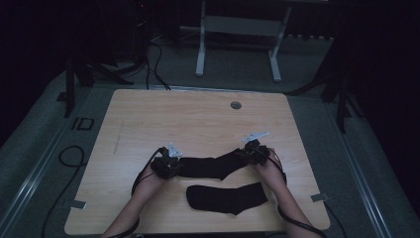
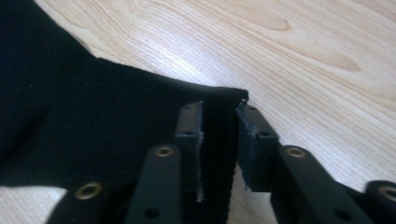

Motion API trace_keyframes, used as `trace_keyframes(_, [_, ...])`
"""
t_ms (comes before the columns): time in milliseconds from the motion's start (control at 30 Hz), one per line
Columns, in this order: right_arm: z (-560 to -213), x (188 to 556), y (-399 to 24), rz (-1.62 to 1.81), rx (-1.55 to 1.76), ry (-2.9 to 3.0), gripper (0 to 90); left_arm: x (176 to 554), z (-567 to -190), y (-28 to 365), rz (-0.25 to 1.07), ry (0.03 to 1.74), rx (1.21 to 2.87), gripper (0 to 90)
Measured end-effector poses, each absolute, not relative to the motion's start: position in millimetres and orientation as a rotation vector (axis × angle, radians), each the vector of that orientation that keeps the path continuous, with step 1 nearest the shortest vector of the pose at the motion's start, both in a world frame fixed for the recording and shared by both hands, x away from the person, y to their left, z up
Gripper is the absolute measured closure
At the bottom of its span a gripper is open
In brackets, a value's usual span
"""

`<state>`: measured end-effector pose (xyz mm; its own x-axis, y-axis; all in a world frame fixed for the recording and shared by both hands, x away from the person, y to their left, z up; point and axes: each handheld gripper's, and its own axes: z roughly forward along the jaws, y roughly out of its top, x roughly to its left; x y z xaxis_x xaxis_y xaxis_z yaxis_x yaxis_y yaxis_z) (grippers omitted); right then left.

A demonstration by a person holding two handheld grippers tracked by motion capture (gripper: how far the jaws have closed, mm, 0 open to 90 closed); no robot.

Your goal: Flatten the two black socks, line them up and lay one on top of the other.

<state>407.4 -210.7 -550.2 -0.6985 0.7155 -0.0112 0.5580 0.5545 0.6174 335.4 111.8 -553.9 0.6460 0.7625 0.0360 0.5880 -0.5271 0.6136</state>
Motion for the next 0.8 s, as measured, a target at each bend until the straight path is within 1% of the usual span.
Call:
trace_keyframes(33, [-550.5, 407.3, -210.8, 0.880, 1.065, 2.538, 80.5, 335.3, -553.9, 111.1, 0.411, 1.046, 2.302, 82.8])
trace_keyframes(200, [-548.3, 406.3, -206.2, 0.845, 1.076, 2.536, 85.1, 335.2, -552.6, 106.7, 0.438, 1.041, 2.314, 86.6])
trace_keyframes(367, [-541.1, 405.3, -208.7, 0.890, 1.113, 2.491, 86.0, 335.2, -547.7, 108.5, 0.442, 1.057, 2.272, 87.6])
trace_keyframes(633, [-505.4, 394.9, -220.7, 1.008, 1.092, 2.420, 86.0, 328.7, -521.1, 109.9, 0.485, 1.023, 2.208, 87.7])
trace_keyframes(700, [-498.2, 390.2, -223.5, 1.026, 1.093, 2.419, 86.0, 325.1, -513.1, 110.4, 0.469, 1.010, 2.186, 87.7])
trace_keyframes(800, [-490.8, 381.9, -227.9, 1.031, 1.075, 2.413, 85.9, 318.2, -504.7, 108.6, 0.505, 0.976, 2.194, 87.6])
